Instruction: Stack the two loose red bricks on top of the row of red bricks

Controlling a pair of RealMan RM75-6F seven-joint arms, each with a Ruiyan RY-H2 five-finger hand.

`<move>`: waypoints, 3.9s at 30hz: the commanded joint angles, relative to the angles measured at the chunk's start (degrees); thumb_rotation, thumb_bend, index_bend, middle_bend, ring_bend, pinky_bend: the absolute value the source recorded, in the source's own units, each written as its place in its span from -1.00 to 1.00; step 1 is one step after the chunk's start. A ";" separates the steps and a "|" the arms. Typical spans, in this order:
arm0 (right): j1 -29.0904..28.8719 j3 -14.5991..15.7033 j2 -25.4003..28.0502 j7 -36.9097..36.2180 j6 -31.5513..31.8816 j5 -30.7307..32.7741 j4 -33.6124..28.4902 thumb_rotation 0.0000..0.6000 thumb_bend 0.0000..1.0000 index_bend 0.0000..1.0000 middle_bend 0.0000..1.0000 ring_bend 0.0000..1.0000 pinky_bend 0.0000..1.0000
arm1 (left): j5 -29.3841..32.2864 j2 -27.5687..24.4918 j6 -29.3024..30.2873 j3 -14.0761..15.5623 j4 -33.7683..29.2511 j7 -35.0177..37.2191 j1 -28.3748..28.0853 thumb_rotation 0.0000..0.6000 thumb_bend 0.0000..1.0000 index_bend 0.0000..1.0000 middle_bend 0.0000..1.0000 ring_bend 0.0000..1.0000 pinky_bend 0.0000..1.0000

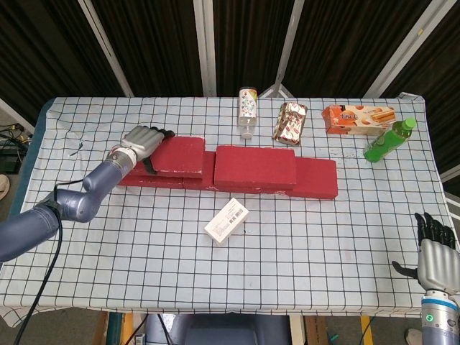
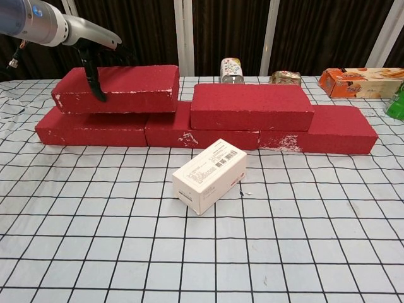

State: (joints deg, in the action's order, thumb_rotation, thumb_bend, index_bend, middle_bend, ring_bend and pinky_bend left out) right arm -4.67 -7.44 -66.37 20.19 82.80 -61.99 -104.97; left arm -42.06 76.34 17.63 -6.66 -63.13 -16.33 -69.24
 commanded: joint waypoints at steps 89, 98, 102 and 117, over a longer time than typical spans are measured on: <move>0.29 -1.16 -0.17 -0.25 0.87 2.08 0.75 1.00 -0.69 -1.00 -0.93 -0.98 -1.00 | 15.28 6.55 5.05 17.02 2.52 1.04 -13.14 1.00 -0.73 -0.54 -0.68 -0.70 -0.56; 0.30 -1.25 -0.33 0.11 1.09 2.37 0.72 1.00 -0.69 -1.00 -0.93 -0.98 -1.00 | 16.07 7.44 5.00 16.93 3.41 0.65 -13.37 1.00 -0.73 -0.54 -0.68 -0.70 -0.56; 0.29 -1.28 -0.41 0.18 1.13 2.44 0.78 1.00 -0.69 -1.00 -0.93 -0.98 -1.00 | 15.87 7.68 4.89 16.82 3.66 0.61 -13.30 1.00 -0.77 -0.56 -0.71 -0.72 -0.57; 0.09 -1.51 -0.97 1.25 1.21 3.50 1.00 1.00 -0.69 -1.00 -0.93 -0.98 -1.00 | 15.75 7.94 3.25 16.56 4.20 0.93 -13.62 1.00 -1.00 -0.87 -0.99 -1.00 -0.73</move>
State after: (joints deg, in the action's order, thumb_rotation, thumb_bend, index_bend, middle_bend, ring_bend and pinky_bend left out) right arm -4.58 -8.95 -67.34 21.43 84.01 -58.49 -103.97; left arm -26.35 84.40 21.00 9.85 -58.82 -15.42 -82.77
